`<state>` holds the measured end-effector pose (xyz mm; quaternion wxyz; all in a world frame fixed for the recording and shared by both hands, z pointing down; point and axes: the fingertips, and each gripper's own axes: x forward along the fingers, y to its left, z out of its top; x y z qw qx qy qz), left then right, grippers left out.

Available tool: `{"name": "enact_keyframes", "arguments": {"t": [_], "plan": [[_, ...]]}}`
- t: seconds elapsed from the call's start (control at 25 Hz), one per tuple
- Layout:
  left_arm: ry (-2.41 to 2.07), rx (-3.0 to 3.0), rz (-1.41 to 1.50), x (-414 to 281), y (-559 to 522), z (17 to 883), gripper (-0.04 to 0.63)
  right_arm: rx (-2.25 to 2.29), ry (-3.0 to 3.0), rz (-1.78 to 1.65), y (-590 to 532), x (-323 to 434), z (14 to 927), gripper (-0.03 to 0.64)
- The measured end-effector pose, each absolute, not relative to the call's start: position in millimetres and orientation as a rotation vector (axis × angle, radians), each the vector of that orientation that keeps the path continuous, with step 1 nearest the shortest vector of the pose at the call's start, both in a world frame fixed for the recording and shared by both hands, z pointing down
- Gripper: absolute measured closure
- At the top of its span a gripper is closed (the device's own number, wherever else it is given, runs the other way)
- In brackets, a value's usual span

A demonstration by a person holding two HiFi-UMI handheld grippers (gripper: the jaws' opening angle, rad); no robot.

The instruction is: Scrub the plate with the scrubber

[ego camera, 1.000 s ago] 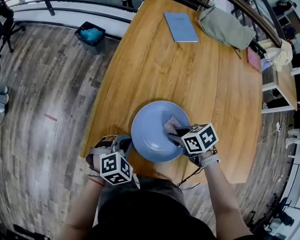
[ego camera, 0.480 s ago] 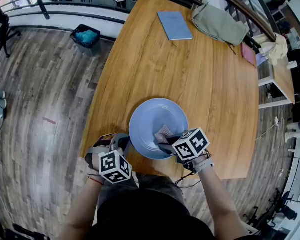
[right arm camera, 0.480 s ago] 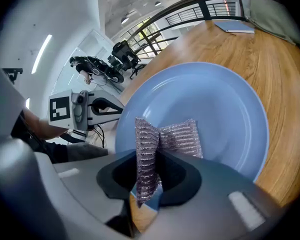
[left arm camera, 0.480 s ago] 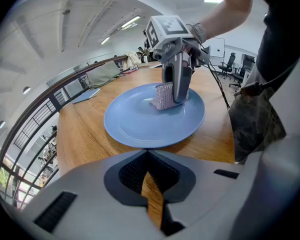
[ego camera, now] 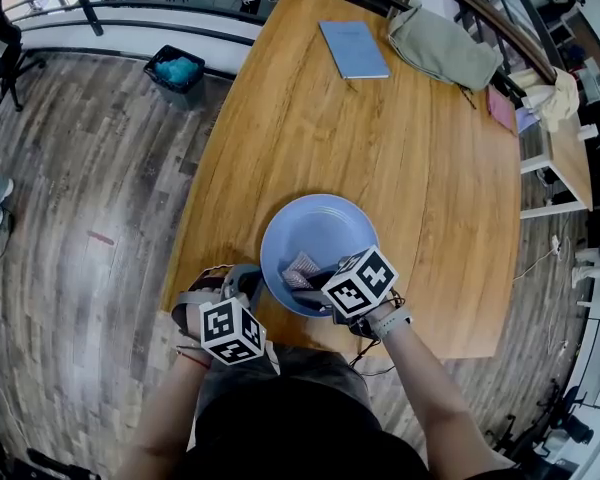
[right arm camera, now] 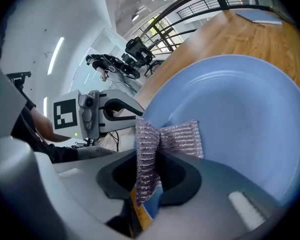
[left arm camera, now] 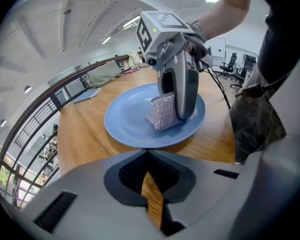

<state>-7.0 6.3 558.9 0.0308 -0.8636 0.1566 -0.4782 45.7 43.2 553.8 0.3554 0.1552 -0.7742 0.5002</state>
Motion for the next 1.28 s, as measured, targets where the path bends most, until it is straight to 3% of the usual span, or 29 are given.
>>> {"name": "enact_keyframes", "arguments": {"t": [0.68, 1.28], "plan": [[0.533, -2.68, -1.475, -6.2, 9.1, 557.0, 0.598, 0.594, -1.988, 0.882, -46.3, 58.8, 551.8, 0.526], [0.536, -2.666, -1.491, -7.3, 9.1, 558.1, 0.598, 0.092, -2.013, 0.876, 47.6, 23.9, 549.2, 0.526]]}}
